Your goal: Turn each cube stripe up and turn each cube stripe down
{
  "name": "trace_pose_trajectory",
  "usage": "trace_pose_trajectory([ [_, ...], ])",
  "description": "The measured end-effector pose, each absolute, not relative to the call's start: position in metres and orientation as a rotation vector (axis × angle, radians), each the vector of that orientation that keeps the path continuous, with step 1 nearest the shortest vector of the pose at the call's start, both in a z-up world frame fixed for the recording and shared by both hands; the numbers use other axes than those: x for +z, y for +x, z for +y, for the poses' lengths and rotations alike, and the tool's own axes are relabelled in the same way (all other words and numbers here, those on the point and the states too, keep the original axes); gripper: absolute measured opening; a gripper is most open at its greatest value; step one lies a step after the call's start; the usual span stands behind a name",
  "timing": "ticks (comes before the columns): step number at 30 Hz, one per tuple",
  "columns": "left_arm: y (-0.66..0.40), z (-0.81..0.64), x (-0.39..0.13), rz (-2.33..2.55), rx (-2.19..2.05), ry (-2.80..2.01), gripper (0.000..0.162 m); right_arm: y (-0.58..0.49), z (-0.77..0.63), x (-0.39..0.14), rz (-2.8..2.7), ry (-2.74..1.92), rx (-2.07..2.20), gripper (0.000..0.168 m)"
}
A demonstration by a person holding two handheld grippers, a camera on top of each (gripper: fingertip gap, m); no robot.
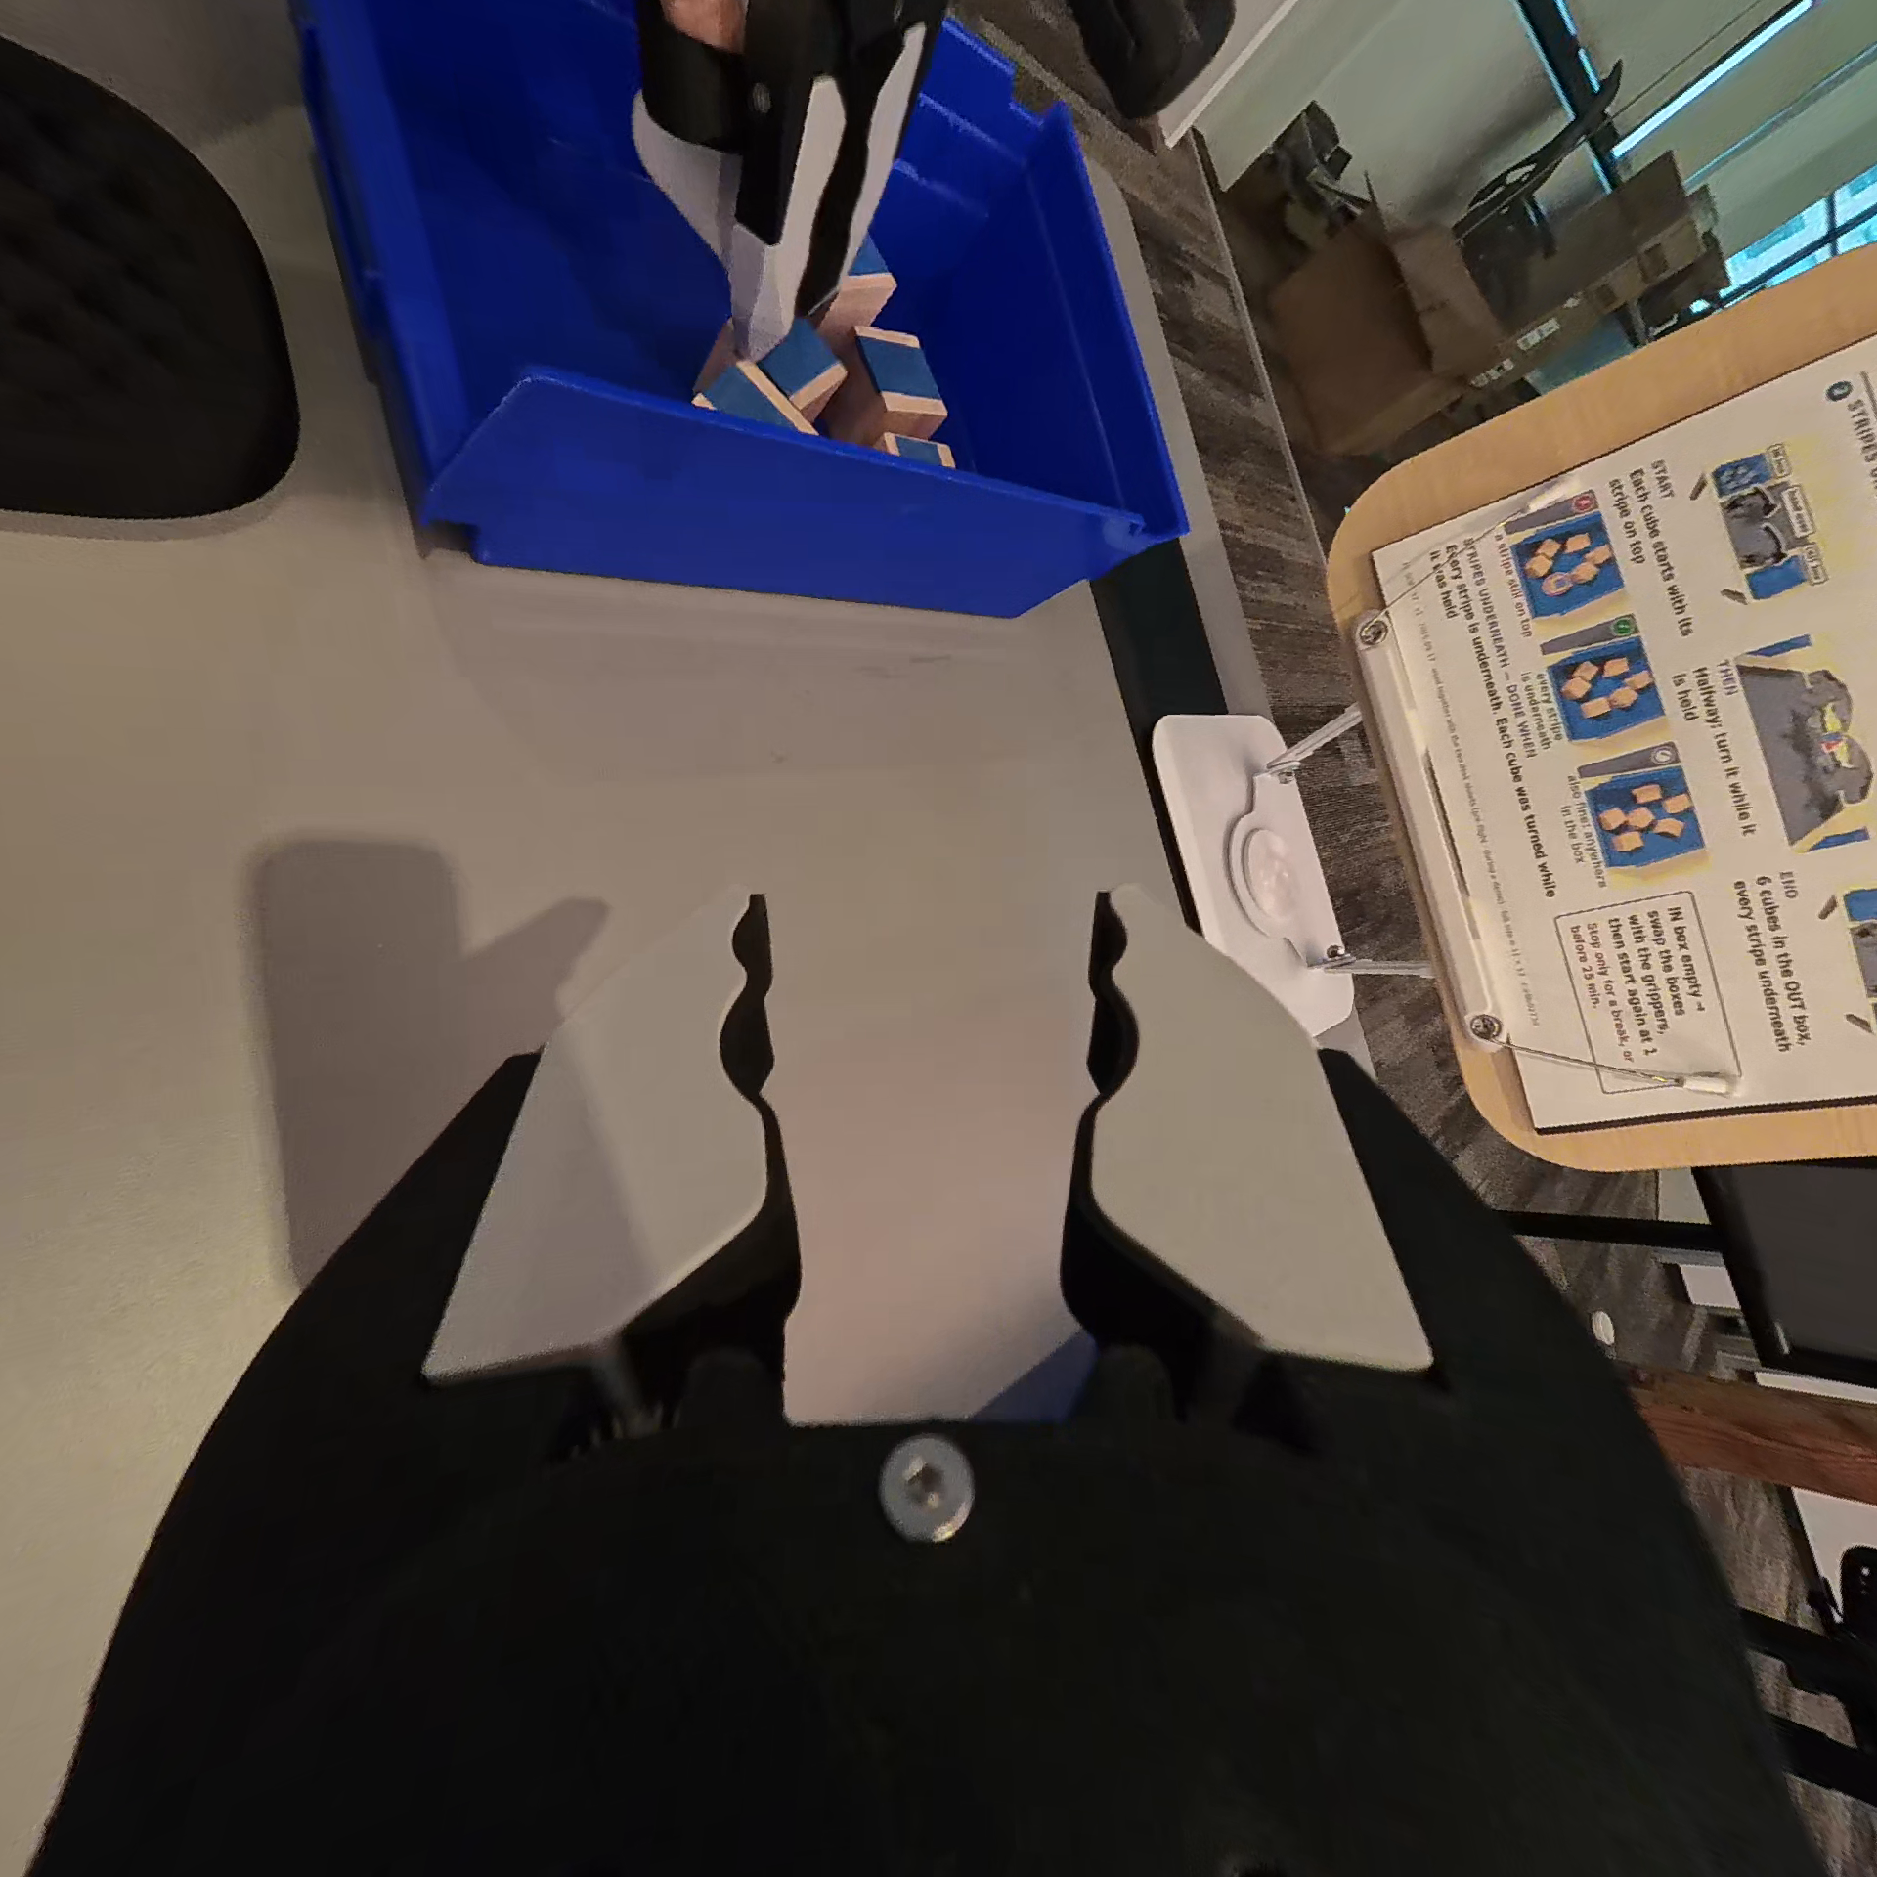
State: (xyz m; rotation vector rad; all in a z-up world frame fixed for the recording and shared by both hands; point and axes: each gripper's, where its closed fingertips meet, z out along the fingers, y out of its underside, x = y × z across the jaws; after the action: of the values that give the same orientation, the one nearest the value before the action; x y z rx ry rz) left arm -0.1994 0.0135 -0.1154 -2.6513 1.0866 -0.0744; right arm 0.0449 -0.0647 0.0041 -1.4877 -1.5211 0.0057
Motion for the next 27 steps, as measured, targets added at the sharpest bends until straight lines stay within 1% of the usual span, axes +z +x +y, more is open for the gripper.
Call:
trace_pose_trajectory([
  [1,-0.199,0.014,-0.114,1.093,-0.079,-2.641,0.037,0.045,-0.064,0.004,-1.52,-1.488,0.003,0.062],
  [27,-0.207,0.019,-0.119,1.312,0.062,-2.591,0.04,0.056,-0.046,-0.027,-1.553,-1.639,-0.024,0.062],
])
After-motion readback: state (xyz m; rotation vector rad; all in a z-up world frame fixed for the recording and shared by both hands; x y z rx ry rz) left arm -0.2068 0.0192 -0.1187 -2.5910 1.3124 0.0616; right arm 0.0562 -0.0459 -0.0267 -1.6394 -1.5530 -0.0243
